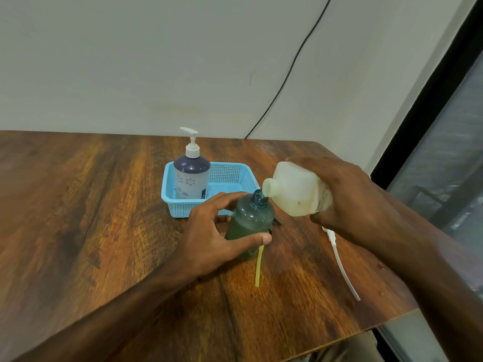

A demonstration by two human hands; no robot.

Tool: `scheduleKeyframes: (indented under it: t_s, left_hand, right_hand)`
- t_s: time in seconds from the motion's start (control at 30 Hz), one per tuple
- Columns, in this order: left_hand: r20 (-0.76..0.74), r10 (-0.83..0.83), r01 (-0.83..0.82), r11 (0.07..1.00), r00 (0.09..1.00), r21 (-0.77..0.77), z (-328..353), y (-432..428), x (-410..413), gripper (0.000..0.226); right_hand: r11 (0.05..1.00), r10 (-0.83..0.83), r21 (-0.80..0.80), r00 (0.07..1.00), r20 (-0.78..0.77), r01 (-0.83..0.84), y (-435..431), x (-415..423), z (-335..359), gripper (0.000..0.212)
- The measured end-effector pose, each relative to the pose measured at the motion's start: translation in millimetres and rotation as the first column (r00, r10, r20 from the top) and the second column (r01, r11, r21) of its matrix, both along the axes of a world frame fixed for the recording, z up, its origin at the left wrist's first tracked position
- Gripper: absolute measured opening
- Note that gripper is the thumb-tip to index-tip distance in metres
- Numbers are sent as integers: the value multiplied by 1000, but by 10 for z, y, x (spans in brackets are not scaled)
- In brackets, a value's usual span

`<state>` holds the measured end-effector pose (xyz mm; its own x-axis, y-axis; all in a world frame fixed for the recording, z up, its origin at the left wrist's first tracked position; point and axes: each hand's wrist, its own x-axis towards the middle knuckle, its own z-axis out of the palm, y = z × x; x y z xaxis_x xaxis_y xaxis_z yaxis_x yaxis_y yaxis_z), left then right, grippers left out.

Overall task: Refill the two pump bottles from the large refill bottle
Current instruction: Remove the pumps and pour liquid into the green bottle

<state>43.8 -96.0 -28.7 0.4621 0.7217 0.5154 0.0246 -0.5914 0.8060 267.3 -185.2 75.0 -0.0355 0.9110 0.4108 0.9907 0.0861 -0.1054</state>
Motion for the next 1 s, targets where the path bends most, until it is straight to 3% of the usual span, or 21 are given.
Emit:
scheduleKeyframes:
  t_s: [1.0]
  left_hand:
    - [-2,-3,3,1000,1000,1,14,-20,-22,63]
  right_hand:
    - [1000,-11,-15,1000,21,12,37,40,-23,89]
